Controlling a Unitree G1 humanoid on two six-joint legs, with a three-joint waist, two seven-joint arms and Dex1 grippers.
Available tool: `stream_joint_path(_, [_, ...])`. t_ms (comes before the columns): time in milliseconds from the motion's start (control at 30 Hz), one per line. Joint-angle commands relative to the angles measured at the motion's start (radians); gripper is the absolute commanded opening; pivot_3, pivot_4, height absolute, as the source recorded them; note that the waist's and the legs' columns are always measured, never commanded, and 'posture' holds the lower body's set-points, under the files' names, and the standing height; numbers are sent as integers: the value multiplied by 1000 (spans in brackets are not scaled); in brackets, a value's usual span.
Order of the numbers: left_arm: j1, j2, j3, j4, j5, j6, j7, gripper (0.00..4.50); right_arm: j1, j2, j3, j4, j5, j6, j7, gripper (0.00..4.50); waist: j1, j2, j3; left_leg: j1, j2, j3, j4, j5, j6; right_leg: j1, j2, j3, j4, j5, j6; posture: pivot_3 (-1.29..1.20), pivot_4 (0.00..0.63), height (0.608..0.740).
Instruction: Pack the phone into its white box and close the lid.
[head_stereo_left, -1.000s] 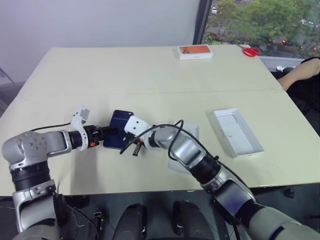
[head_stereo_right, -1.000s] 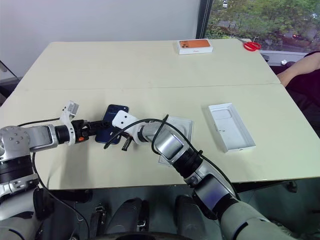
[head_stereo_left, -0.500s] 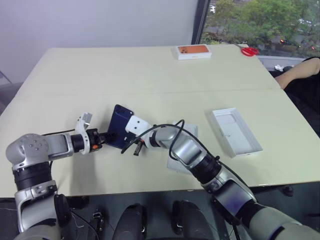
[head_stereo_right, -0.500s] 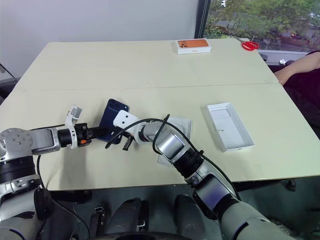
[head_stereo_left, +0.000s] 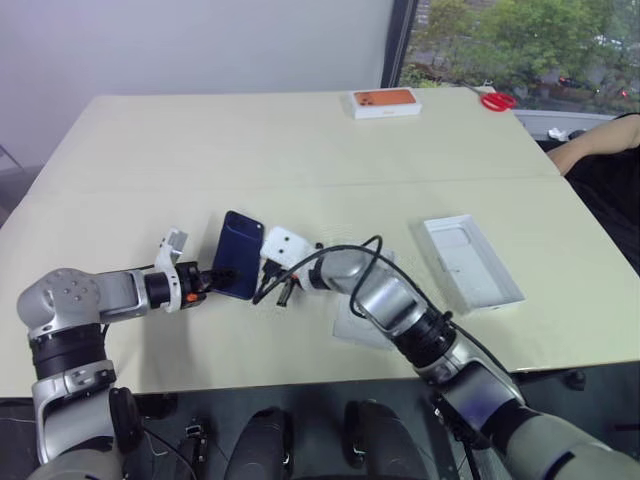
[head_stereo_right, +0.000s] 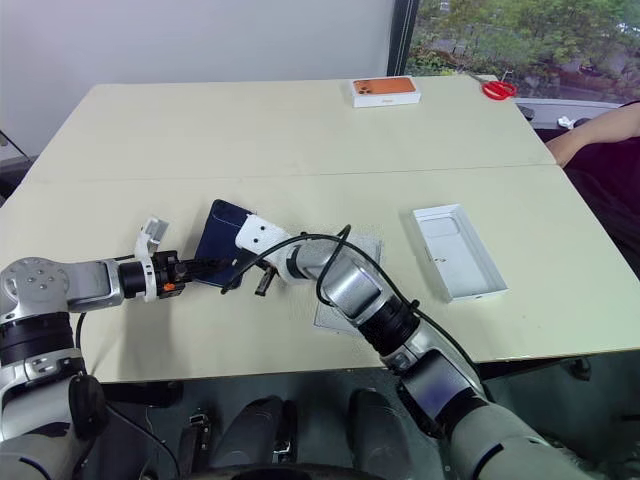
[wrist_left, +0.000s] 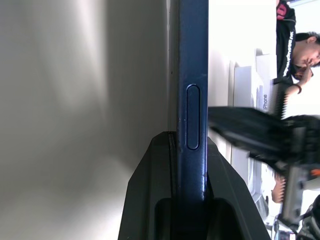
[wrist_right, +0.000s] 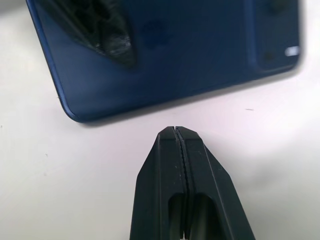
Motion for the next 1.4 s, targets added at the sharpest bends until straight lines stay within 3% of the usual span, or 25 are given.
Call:
stream_joint_path(33, [9, -13, 3, -92, -116, 8, 11, 13, -22, -69, -79, -176, 21, 64, 25, 0, 2, 0, 0, -1, 0, 0, 0, 0, 0, -1, 0, 0, 0, 0, 0, 0, 150, 740])
stream_joint_path(167, [16, -146, -81, -242, -335, 8, 174, 13, 46, -283, -246, -409, 82, 187, 88, 0, 28, 0, 0, -14, -1, -3, 5, 0, 0, -9, -3, -2, -1, 0, 0, 0, 150, 740])
stream_joint_path(300, [5, -326, -102, -321, -471, 8, 388, 13, 153, -454, -342, -491, 97, 222, 109, 0, 32, -2, 0, -14, -3, -2, 5, -2, 3, -7, -4, -2, -5, 0, 0, 0, 150, 740])
stream_joint_path(467, [-5, -460, -141, -285, -663, -56, 688, 13, 229, -545, -425, -512, 130, 229, 108, 0, 24, -1, 1, -13, -2, -1, 4, -1, 3, -8, -1, -1, -2, 0, 0, 0, 150, 740])
stream_joint_path(567, [-25, -506, -276, -204, -863, -180, 969, 13, 306, -610, -493, -501, 129, 222, 100, 0, 33, -2, 1, -10, 1, -2, 4, 0, 2, -7, 2, -1, 0, 0, 0, 0, 150, 740])
stream_joint_path(767, [-48, -467, -483, -181, -1113, -364, 1256, 13, 419, -705, -571, -518, 155, 172, 122, 0, 32, -2, 1, -12, -1, -1, 6, 0, 2, -6, 0, -1, -3, 0, 0, 0, 150, 740])
stream_joint_path(1400, [-26, -427, -566, -230, -1117, -388, 1323, 13, 473, -772, -594, -486, 190, 100, 123, 0, 34, -2, 1, -11, -2, -2, 6, 1, 2, -3, 5, 0, -3, 0, 0, 0, 150, 740])
